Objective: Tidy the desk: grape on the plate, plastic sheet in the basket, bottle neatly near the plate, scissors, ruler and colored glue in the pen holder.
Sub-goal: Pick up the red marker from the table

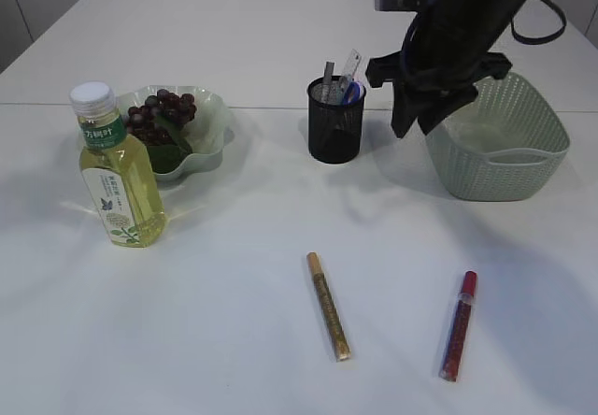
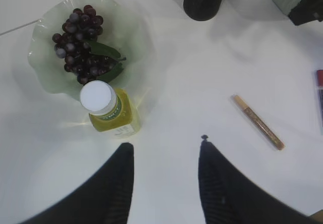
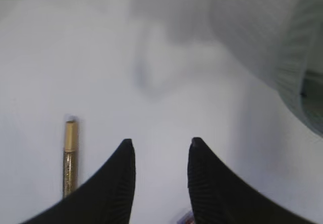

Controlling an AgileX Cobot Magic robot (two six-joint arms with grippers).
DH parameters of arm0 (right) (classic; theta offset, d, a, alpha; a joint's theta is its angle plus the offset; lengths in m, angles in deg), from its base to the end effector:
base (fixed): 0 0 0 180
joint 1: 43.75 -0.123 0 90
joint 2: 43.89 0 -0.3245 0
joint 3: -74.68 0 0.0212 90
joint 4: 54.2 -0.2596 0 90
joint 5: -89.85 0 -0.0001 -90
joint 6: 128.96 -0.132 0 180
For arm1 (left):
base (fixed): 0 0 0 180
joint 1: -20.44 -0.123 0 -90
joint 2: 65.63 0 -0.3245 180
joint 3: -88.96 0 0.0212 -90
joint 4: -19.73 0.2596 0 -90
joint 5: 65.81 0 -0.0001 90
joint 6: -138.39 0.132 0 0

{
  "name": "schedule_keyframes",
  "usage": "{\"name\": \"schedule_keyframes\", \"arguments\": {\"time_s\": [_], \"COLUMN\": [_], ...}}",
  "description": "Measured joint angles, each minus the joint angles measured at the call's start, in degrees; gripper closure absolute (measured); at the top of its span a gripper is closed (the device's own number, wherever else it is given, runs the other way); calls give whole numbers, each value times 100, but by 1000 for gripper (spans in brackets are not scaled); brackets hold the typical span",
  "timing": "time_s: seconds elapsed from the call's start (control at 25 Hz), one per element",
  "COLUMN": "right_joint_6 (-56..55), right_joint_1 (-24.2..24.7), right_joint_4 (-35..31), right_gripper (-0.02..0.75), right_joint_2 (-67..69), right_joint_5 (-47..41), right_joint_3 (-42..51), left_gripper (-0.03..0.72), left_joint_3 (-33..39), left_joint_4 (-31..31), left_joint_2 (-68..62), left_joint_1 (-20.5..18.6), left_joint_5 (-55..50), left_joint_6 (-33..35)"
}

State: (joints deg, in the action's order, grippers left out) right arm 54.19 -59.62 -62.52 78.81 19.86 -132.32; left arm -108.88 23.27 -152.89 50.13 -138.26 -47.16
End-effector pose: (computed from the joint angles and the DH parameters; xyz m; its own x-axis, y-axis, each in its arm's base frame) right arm 0.4456 0.1454 0.2648 -0.9297 -0.2694 -0.2511 -0.3083 0.9423 0.1304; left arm 0.2657 -0.1425 0.4546 -0.7171 0.3191 -0.6196 0.4081 0.9130 -0.0021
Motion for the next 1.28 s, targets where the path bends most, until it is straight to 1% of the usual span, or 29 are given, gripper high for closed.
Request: {"name": "schedule_keyframes", "arguments": {"time_s": [0.08, 0.16, 0.28, 0.36, 0.44, 0.56, 0.72, 0.88, 1.2, 1.28], "right_joint_6": [-315, -507, -677, -739, -752, -824, -1228, -1557, -2351, -2453], "right_joint_1": [0, 0, 0, 0, 0, 0, 0, 0, 0, 0], "right_joint_4": [226, 239, 99, -75, -112, 84, 336, 361, 501, 501], "right_gripper": [435, 410, 378, 372, 370, 370, 370, 370, 370, 370], "right_joint_2": [0, -2, -2, -12, -12, -36, -213, -641, -1593, -1667], "right_joint_5": [-10, -22, -22, -34, -34, -34, -34, -34, -34, -34], "right_joint_3": [0, 0, 0, 0, 0, 0, 85, 688, 2818, 3181], "left_gripper": [379, 379, 379, 379, 379, 379, 379, 379, 379, 379], "left_joint_3": [0, 0, 0, 0, 0, 0, 0, 0, 0, 0], "left_joint_4": [-38, -50, -62, -61, -61, -61, -61, -61, -61, -61], "left_joint_2": [0, 0, 0, 0, 0, 0, 0, 0, 0, 0], "left_joint_1": [0, 0, 0, 0, 0, 0, 0, 0, 0, 0], "left_joint_5": [0, 0, 0, 0, 0, 0, 0, 0, 0, 0], "left_joint_6": [0, 0, 0, 0, 0, 0, 0, 0, 0, 0]}}
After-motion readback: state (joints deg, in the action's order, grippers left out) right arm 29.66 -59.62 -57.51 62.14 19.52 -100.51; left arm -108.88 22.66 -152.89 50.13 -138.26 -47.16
